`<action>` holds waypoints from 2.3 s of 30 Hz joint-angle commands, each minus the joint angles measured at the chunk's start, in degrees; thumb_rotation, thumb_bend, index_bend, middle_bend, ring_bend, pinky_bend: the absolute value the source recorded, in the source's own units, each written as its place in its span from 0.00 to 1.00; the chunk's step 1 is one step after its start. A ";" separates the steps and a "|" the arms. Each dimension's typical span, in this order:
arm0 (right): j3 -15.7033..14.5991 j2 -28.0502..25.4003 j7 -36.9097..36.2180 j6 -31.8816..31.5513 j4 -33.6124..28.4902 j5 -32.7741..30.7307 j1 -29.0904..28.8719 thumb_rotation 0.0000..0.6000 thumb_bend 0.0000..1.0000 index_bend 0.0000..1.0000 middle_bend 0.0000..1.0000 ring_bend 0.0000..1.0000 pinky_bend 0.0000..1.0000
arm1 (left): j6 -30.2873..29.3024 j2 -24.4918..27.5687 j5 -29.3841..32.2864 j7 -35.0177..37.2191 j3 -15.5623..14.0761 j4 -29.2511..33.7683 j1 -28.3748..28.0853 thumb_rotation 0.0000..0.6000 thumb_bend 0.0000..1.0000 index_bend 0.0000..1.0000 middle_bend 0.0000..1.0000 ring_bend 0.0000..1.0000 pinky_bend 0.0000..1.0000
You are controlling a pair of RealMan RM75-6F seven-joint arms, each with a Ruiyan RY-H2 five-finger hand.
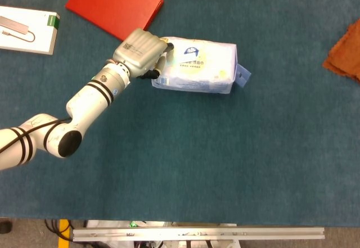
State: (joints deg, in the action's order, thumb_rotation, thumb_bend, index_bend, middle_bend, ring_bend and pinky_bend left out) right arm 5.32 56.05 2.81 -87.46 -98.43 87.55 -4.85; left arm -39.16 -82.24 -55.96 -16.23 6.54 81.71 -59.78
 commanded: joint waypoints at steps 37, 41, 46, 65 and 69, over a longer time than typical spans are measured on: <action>-0.01 -0.17 -0.38 -0.53 0.10 0.12 0.39 1.00 0.30 0.16 0.27 0.26 0.26 | -0.45 0.54 -0.58 -0.74 -0.77 2.16 0.64 0.84 0.70 0.39 1.00 1.00 0.97; -0.01 -0.17 -0.50 -0.59 0.16 0.14 0.43 1.00 0.30 0.16 0.27 0.26 0.26 | -0.99 0.83 -0.49 -0.22 -0.16 2.57 0.76 0.84 0.70 0.39 1.00 1.00 0.97; 0.00 -0.01 -0.67 -0.48 0.28 0.11 0.38 1.00 0.30 0.16 0.27 0.26 0.26 | -1.25 1.13 -0.71 0.80 0.61 3.08 0.82 0.84 0.70 0.39 1.00 1.00 0.97; 0.10 -0.03 -1.42 -0.57 1.02 -0.32 0.63 1.00 0.30 0.16 0.27 0.26 0.26 | -1.37 -1.34 1.12 -0.68 0.77 1.42 -0.29 0.86 0.70 0.39 1.00 1.00 0.97; 0.21 0.00 -1.66 -0.49 1.21 -0.37 0.52 1.00 0.30 0.16 0.27 0.26 0.26 | -3.12 -0.16 0.29 0.67 1.63 2.84 0.64 0.86 0.70 0.39 1.00 0.99 0.97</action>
State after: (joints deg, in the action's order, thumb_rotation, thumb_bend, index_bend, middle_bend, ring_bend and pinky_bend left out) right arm 5.53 56.04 1.15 -87.95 -97.23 87.19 -4.33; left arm -41.83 -82.79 -55.38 -15.99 7.86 84.12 -59.47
